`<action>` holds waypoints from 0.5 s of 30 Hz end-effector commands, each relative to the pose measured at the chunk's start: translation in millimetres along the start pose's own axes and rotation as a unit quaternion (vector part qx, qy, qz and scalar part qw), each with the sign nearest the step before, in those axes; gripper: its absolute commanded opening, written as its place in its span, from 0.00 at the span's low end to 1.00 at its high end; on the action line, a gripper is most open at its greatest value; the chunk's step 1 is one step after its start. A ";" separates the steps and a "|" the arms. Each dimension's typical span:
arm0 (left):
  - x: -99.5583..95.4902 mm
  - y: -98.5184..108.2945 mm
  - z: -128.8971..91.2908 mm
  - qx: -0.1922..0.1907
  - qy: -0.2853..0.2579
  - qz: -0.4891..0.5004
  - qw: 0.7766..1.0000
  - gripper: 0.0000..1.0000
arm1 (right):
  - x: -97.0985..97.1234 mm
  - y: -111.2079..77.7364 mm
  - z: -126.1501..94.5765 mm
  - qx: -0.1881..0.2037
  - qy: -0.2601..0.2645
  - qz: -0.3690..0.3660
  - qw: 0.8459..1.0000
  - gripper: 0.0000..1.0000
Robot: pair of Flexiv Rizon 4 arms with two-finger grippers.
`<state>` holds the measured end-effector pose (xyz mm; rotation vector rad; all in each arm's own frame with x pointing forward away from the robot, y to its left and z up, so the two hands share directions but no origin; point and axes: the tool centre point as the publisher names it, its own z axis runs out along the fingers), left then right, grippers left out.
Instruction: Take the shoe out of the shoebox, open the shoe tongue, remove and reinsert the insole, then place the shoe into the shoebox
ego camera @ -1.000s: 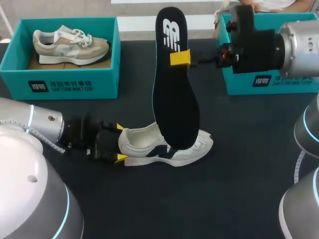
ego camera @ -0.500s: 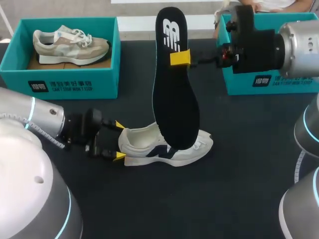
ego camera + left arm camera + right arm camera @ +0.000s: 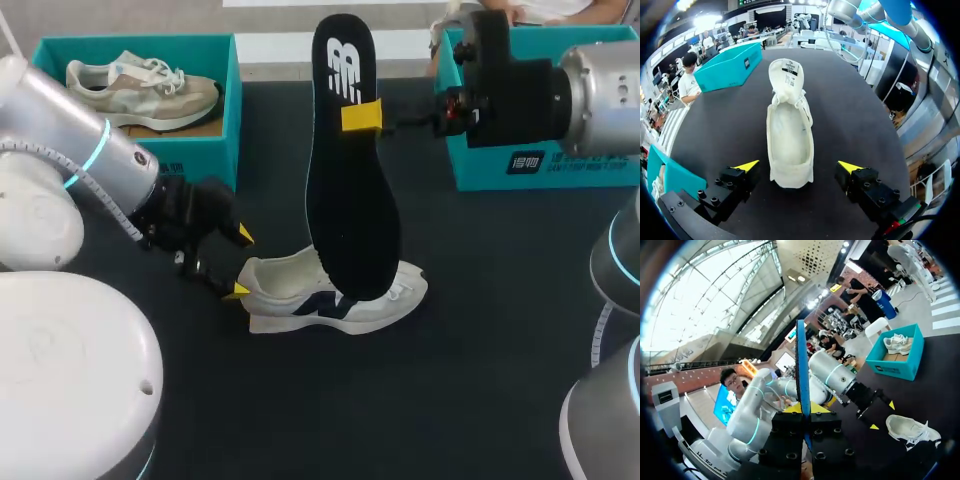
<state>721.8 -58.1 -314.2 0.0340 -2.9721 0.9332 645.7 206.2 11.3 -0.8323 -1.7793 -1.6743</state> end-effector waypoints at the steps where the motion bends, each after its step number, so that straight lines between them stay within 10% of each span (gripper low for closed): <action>1: -0.1 -6.4 -2.6 -0.122 -0.002 -0.002 0.992 1.00 | -0.4 1.1 3.5 0.000 -0.001 0.001 1.000 0.00; 9: -0.1 -6.4 -2.6 -0.122 -0.002 -0.002 0.992 1.00 | -0.4 1.1 3.5 0.000 -0.001 0.001 1.000 0.00; 15: 1.4 -16.7 5.6 -0.194 -0.012 0.018 0.981 1.00 | -0.4 1.1 3.5 0.000 -0.001 0.001 1.000 0.00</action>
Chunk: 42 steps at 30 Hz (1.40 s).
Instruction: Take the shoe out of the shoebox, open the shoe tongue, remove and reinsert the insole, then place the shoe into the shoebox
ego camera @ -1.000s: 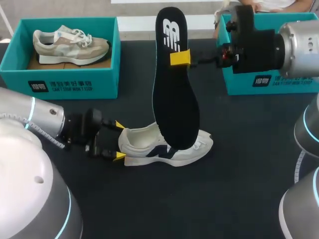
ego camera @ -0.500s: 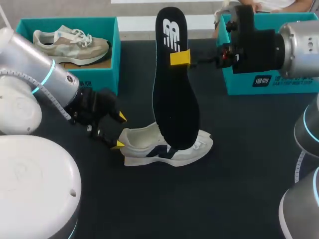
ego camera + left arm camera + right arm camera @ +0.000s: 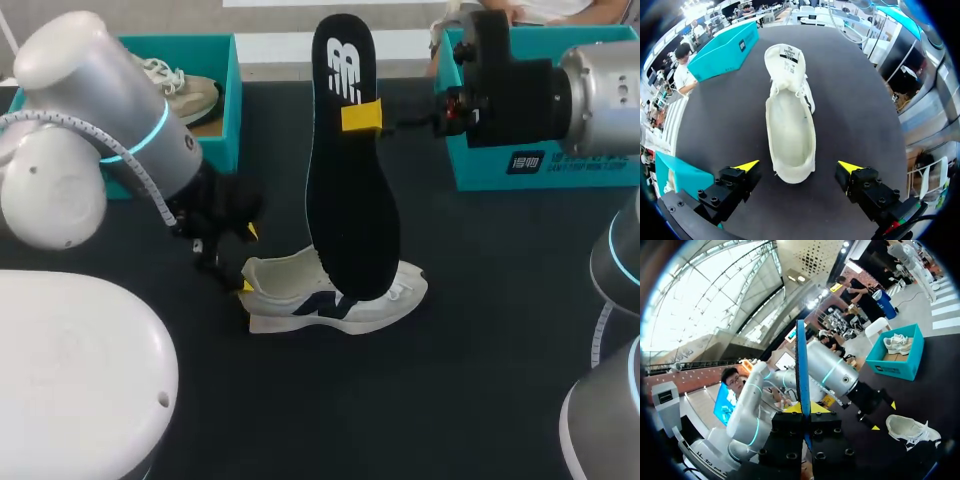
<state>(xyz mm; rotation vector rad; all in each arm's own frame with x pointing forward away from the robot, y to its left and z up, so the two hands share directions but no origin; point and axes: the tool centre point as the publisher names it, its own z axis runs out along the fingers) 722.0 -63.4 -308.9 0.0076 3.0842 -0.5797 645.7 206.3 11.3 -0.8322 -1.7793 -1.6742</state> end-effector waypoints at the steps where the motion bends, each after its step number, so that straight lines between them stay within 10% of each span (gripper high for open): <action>1: 0.8 -12.0 5.9 -0.086 0.002 0.006 0.996 1.00 | -0.4 1.1 3.5 0.000 -0.001 0.001 1.000 0.00; 33: -53.1 -47.8 40.2 -0.098 -0.017 0.011 0.995 1.00 | -0.4 1.1 3.5 0.000 -0.001 0.001 1.000 0.00; 42: -60.7 -57.5 73.2 -0.095 -0.008 0.007 0.995 0.78 | -0.4 1.1 3.5 0.000 -0.001 0.001 1.000 0.00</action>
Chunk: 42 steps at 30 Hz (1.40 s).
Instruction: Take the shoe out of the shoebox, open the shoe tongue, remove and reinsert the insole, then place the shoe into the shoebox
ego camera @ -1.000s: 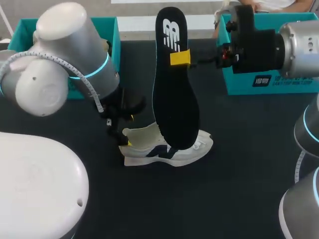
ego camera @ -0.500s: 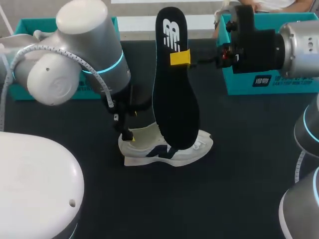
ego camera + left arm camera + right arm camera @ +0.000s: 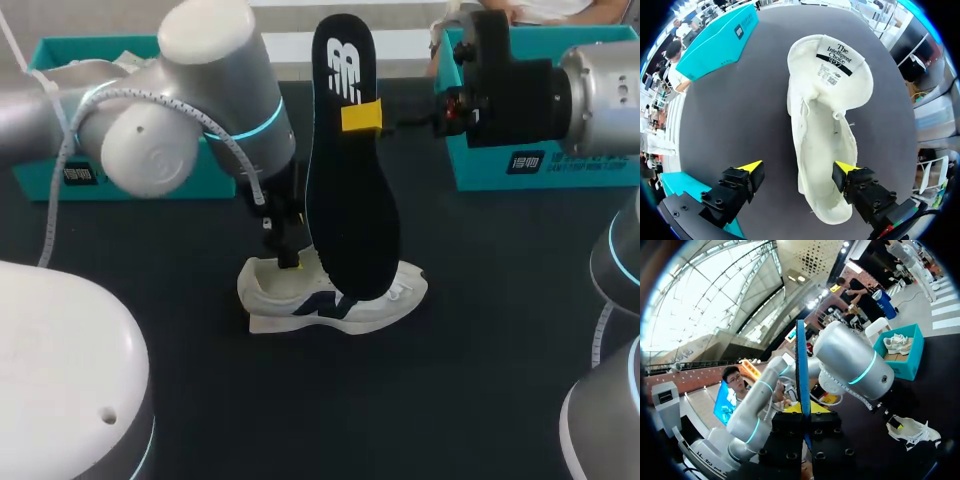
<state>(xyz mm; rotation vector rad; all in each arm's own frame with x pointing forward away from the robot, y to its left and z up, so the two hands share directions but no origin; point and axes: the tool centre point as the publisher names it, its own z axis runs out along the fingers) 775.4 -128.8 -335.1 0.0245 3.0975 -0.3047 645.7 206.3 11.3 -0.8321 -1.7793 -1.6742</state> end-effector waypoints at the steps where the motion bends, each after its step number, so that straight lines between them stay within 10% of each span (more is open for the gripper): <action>1: -5.7 -11.8 26.1 -0.004 0.012 0.005 1.000 0.78 | -0.5 1.1 3.5 0.000 -0.001 0.001 1.000 0.00; 13: 1.6 -25.2 53.4 -0.011 0.028 0.006 1.000 0.56 | -0.5 1.1 3.5 0.000 -0.001 0.001 1.000 0.00; 19: 4.3 -20.9 56.2 -0.004 0.042 0.006 0.999 0.00 | -0.5 1.1 3.5 0.000 -0.001 0.001 1.000 0.00; 29: 2.0 -14.6 46.3 0.003 0.167 0.108 0.980 0.00 | -0.5 1.1 3.5 0.000 -0.001 0.001 1.000 0.00; 35: -10.8 -21.3 25.5 -0.018 0.264 0.261 0.928 0.00 | -0.5 1.1 3.5 0.000 -0.001 0.001 1.000 0.00; 42: -3.1 -22.4 9.2 -0.052 0.341 0.508 0.789 0.00 | -0.5 1.1 3.5 0.000 -0.001 0.001 1.000 0.00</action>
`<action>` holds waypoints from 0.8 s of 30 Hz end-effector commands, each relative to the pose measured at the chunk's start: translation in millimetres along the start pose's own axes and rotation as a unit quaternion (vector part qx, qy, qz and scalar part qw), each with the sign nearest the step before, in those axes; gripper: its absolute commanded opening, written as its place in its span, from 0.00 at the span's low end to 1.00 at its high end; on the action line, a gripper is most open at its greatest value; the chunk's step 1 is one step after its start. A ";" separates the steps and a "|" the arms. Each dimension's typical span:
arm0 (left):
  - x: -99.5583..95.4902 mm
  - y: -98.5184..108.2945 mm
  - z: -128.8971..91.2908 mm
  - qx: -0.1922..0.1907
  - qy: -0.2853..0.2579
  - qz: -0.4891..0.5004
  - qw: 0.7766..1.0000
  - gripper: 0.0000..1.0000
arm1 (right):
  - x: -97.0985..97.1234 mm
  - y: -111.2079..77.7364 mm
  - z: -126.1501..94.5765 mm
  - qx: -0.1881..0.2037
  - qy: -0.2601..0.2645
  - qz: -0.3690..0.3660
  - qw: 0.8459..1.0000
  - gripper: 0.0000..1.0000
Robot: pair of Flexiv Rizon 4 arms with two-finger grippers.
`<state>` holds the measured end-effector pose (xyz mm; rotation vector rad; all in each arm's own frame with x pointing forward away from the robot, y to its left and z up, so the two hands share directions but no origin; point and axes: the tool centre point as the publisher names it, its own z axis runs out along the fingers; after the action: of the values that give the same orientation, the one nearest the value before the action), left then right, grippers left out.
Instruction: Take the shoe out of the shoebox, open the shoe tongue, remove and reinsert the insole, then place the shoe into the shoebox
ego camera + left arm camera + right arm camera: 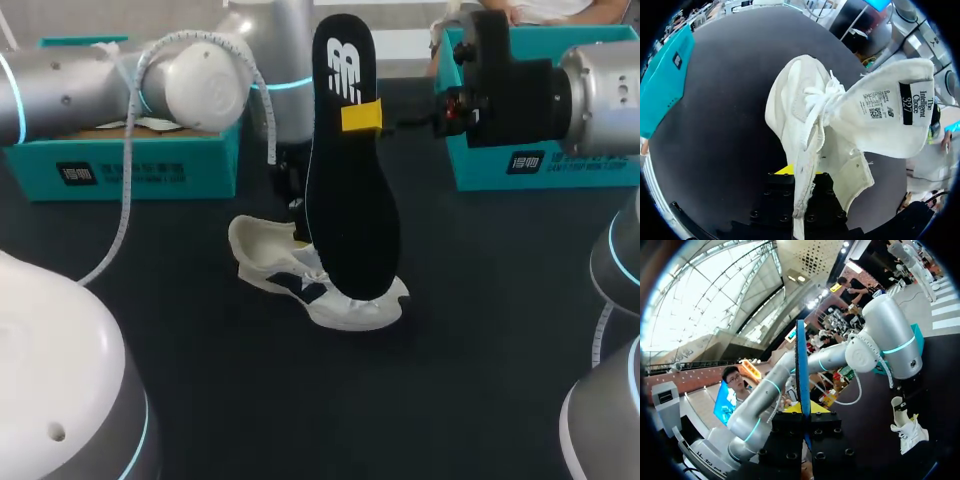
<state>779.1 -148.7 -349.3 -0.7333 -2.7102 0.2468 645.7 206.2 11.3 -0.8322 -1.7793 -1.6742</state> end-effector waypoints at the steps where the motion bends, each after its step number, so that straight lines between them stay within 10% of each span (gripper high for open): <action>1: 1.8 -9.6 -8.4 -0.071 0.169 0.291 0.939 0.00 | -0.4 1.1 3.5 0.000 -0.001 0.001 1.000 0.00; 24: 2.5 -26.2 2.8 -0.098 0.156 0.326 0.927 0.00 | -0.4 1.1 3.5 0.000 -0.001 0.001 1.000 0.00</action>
<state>770.1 -161.9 -346.3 -1.5597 -2.1765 0.0750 645.8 206.2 11.3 -0.8323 -1.7793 -1.6743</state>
